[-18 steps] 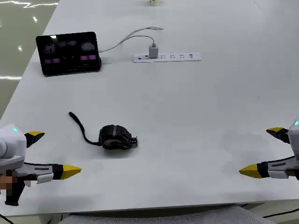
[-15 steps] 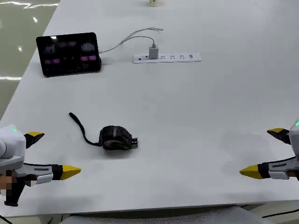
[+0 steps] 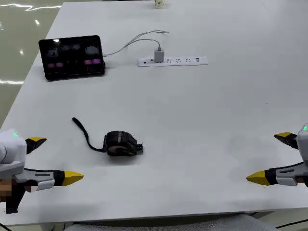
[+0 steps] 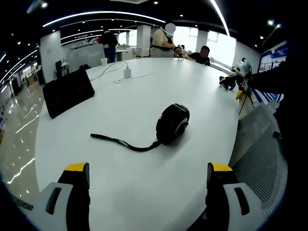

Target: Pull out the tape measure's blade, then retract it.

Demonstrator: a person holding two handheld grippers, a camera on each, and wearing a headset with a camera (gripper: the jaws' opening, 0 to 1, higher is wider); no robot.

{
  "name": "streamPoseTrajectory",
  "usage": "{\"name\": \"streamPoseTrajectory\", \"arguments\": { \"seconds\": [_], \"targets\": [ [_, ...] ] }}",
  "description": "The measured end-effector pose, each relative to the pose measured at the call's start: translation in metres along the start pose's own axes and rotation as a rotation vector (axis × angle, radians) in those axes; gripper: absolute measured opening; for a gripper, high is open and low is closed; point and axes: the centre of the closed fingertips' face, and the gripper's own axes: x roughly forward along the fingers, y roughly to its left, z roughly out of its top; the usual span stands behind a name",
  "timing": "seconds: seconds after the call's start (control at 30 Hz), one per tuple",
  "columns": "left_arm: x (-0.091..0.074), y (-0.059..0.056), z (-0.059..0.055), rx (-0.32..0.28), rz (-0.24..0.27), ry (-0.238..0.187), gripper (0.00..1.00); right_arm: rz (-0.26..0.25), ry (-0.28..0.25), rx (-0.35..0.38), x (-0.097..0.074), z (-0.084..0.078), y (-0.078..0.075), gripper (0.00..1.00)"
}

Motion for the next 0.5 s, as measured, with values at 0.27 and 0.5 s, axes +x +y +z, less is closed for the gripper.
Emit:
{"name": "streamPoseTrajectory", "arguments": {
  "seconds": [0.27, 0.5],
  "targets": [
    [0.003, -0.003, 0.006, 0.03, -0.034, 0.01, 0.99, 0.044, -0.018, -0.011, 0.008, 0.007, 0.006, 0.99],
    [0.008, -0.009, 0.01, 0.066, -0.079, 0.04, 0.99, 0.085, -0.029, -0.037, 0.015, 0.011, 0.012, 0.99]
  ]
}}
